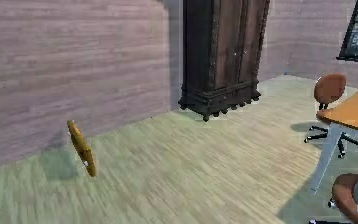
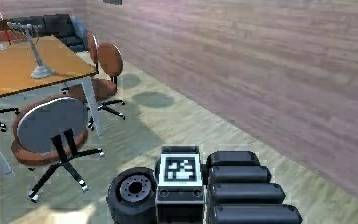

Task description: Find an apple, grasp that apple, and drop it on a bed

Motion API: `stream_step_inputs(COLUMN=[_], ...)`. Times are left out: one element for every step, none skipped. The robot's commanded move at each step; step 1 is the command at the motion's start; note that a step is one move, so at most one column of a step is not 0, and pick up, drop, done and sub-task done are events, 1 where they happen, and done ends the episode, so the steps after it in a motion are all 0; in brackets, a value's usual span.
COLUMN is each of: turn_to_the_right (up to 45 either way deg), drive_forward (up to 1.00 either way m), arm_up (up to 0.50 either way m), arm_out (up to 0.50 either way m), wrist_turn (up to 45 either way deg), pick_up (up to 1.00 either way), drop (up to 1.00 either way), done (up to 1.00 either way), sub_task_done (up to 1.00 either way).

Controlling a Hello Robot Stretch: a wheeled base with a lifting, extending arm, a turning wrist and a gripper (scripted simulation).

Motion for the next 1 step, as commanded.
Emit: stream_step_inputs(turn_to_the_right=[-36.0], drive_forward=[0.00], arm_up=[0.00], arm_out=[0.00], wrist_turn=[0.0], pick_up=[0.00], drop=[0.00], done=[0.00], sub_task_done=[0.00])
